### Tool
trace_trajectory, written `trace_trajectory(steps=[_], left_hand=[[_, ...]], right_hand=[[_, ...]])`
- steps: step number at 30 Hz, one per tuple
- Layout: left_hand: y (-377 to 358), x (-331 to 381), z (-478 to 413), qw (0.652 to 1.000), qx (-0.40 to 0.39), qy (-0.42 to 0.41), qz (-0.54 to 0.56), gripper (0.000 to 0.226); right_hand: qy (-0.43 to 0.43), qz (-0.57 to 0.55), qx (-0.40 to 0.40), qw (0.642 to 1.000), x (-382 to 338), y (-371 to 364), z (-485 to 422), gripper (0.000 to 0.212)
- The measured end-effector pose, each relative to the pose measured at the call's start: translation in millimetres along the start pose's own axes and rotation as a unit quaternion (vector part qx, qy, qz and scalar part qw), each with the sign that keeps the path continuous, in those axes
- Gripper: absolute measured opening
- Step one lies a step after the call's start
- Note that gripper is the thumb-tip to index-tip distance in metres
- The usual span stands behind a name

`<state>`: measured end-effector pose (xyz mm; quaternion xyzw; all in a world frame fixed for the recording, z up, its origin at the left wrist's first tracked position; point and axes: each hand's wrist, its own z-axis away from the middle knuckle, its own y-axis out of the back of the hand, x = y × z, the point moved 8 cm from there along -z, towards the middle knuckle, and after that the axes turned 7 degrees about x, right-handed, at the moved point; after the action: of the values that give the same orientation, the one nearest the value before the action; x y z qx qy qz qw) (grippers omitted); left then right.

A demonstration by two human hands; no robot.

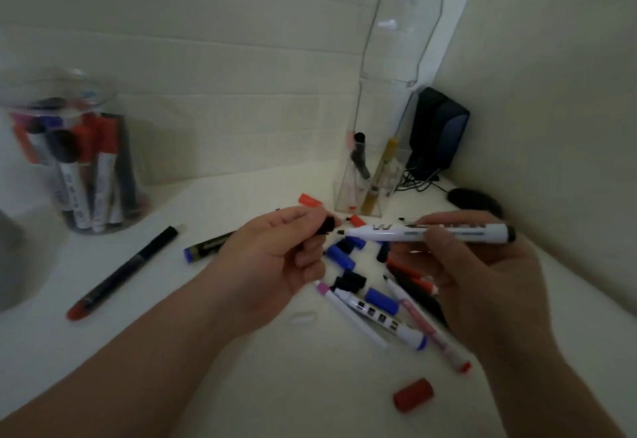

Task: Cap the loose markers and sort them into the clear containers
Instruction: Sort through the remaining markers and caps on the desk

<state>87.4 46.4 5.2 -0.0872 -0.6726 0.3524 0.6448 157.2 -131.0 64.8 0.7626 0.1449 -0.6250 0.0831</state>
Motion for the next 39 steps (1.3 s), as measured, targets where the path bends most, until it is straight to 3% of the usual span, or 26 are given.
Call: trace_trajectory(steps=[4, 8, 12, 17, 20, 22, 25, 28, 32, 35, 37, 39], left_hand=[[-7, -5, 4, 1.0, -0.011, 0.008, -0.001, 0.017], [-10, -7, 5, 0.999, -0.031, 0.005, -0.008, 0.018], [-12, -8, 7, 0.998, -0.042, -0.008, -0.044, 0.019], [-4, 3, 6, 0.994, 0.0, -0.059, -0.089, 0.023], [1, 10, 8, 0.953, 0.036, -0.107, -0.281, 0.044], [6, 12, 10, 0.915, 0.088, -0.116, -0.377, 0.058], [10, 24, 13, 0.874, 0.156, -0.147, -0.435, 0.063], [9, 31, 16, 0.859, 0.177, -0.191, -0.44, 0.061], [5, 35, 20, 0.869, 0.167, -0.226, -0.408, 0.053], [5, 36, 19, 0.87, 0.157, -0.239, -0.401, 0.053], [5, 34, 16, 0.868, 0.145, -0.238, -0.412, 0.052], [2, 30, 14, 0.858, 0.121, -0.244, -0.436, 0.045]], right_hand=[[0.022, -0.025, 0.0, 0.999, 1, 1, 2, 0.017], [0.047, -0.006, -0.035, 0.998, 2, -1, 0, 0.052], [0.054, 0.029, -0.063, 0.996, 4, -8, 0, 0.026], [0.08, 0.162, -0.129, 0.975, -1, -17, 1, 0.018], [0.191, 0.33, -0.154, 0.912, -2, -25, 5, 0.015], [0.241, 0.354, -0.162, 0.889, -2, -34, 11, 0.022], [0.288, 0.403, -0.18, 0.85, 3, -48, 21, 0.028], [0.312, 0.423, -0.178, 0.832, 6, -52, 27, 0.029], [0.312, 0.39, -0.139, 0.855, -5, -51, 32, 0.027], [0.192, 0.323, -0.144, 0.915, 0, -52, 29, 0.029], [0.112, 0.312, -0.157, 0.93, 11, -49, 22, 0.036], [0.075, 0.311, -0.179, 0.931, 18, -46, 16, 0.03]])
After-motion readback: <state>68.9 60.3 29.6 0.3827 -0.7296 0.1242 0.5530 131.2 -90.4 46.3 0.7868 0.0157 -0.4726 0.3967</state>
